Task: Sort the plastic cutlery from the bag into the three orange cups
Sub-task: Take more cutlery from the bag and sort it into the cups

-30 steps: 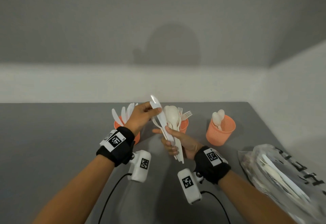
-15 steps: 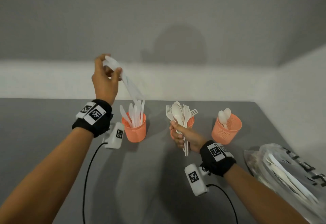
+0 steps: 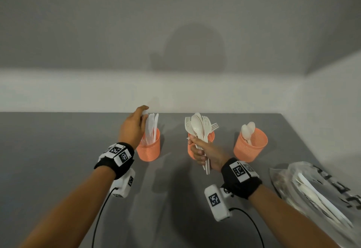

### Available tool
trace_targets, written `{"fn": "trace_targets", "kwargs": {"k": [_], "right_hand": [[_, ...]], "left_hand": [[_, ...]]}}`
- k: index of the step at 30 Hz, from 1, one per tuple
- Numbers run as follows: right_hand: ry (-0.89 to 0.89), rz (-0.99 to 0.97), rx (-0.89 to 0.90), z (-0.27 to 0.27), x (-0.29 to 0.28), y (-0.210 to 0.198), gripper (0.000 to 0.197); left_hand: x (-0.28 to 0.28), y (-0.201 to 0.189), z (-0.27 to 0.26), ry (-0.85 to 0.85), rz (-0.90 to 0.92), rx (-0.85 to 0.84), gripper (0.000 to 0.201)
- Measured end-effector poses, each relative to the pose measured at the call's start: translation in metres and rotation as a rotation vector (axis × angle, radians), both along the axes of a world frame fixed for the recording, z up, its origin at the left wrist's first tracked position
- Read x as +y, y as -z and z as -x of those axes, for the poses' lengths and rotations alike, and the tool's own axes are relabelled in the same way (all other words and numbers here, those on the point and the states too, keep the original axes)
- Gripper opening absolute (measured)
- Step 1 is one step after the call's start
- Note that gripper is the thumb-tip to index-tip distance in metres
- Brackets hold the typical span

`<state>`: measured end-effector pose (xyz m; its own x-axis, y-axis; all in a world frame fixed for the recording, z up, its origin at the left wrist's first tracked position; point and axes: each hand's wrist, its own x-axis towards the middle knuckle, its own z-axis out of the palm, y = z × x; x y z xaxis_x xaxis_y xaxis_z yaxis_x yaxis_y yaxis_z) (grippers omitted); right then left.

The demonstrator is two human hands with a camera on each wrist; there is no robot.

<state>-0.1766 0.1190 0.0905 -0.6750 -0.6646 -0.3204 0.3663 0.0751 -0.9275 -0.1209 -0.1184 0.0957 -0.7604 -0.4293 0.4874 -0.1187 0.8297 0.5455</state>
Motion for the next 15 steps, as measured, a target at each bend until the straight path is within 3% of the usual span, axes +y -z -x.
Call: {"fn": "trace_targets", "kwargs": {"k": [5,8,10,12,15], "right_hand": [[-0.003,0.003,0.009,-0.003,-0.001,-0.001,0.025],[-0.002,0.001,0.003,-0.004,0.0,-0.001,0.027],[-0.003,0.012,-0.027,-0.005,-0.001,-0.001,0.028],[-0.017,0.069,-0.1,-0.006,-0.002,-0.003,0.029],[-0.035,0.134,-0.147,-0.009,-0.003,-0.006,0.025]], "left_hand": [[0.005,0.015,-0.005,0.035,0.272,-0.209,0.043],[0.012,0.01,-0.002,-0.018,0.263,-0.21,0.047],[0.028,0.0,-0.001,0.03,0.1,-0.077,0.049],[0.05,-0.013,-0.002,0.13,-0.221,0.012,0.043],[0.083,-0.029,-0.007,0.229,-0.635,-0.121,0.025]]}}
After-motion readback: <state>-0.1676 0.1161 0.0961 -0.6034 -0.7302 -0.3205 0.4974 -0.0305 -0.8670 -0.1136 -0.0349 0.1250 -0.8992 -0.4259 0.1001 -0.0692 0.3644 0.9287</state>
